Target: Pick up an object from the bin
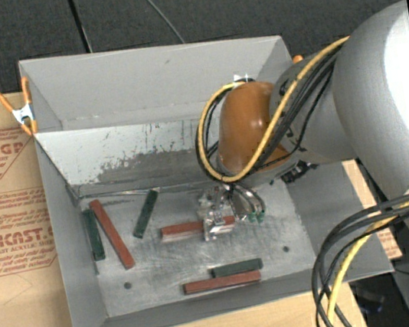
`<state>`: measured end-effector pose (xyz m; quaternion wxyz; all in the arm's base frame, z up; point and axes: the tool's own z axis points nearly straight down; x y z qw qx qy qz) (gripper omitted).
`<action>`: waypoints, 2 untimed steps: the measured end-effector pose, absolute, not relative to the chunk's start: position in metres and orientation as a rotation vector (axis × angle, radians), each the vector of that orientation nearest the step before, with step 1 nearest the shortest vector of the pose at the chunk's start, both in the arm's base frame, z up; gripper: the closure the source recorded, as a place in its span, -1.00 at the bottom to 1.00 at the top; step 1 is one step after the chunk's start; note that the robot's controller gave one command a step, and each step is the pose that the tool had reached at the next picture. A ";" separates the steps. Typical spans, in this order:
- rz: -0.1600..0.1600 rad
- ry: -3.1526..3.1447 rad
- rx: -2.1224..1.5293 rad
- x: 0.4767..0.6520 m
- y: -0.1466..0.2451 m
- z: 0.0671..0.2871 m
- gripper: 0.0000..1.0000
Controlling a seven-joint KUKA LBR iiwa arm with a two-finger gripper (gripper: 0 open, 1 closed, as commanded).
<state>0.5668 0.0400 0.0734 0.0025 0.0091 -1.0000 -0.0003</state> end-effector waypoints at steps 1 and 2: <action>-0.001 -3.137 0.027 0.566 0.040 0.080 1.00; -0.001 -3.141 0.028 0.566 0.040 0.099 1.00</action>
Offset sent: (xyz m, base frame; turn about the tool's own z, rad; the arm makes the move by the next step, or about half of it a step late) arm 0.0001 0.0000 0.0512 0.0000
